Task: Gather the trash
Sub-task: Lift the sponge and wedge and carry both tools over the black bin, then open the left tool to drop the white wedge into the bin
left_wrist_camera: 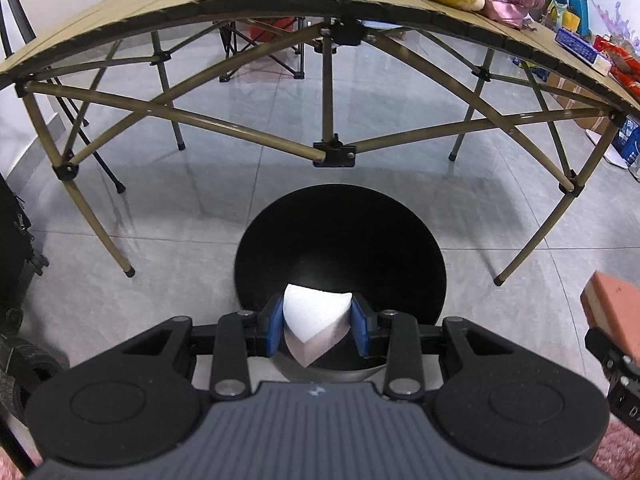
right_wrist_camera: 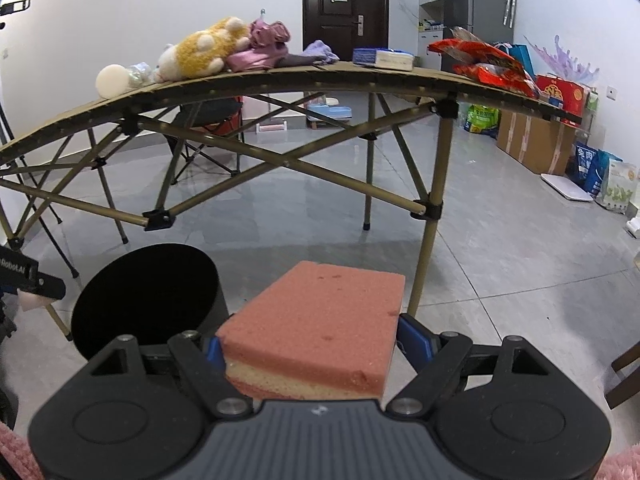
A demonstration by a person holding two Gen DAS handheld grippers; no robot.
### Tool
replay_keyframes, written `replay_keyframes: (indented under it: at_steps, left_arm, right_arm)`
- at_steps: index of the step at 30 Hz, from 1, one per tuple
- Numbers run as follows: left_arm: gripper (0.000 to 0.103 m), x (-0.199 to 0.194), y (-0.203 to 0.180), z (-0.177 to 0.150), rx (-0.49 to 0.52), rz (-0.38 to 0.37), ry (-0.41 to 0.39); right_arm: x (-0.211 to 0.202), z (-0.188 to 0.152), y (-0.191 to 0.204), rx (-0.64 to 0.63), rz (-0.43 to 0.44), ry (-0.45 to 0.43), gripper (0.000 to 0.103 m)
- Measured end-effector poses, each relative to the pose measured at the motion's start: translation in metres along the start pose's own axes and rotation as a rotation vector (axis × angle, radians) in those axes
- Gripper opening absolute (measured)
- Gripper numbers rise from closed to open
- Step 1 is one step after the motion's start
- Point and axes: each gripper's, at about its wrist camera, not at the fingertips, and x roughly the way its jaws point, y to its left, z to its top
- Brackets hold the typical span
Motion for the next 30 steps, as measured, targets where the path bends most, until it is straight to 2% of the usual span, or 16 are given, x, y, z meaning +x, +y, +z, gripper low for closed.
replay_keyframes:
  at_steps: [25, 30]
  left_arm:
    - [0.035, 0.057, -0.026, 0.037, -0.072, 0.008, 0.137]
    - [0.039, 0.06, -0.027, 0.037, -0.076, 0.012, 0.145]
  right_arm:
    - [0.039, 0.003, -0.019, 0.065, -0.062, 0.058, 0.081]
    - [0.041, 0.002, -0.02, 0.066, -0.061, 0.065, 0.081]
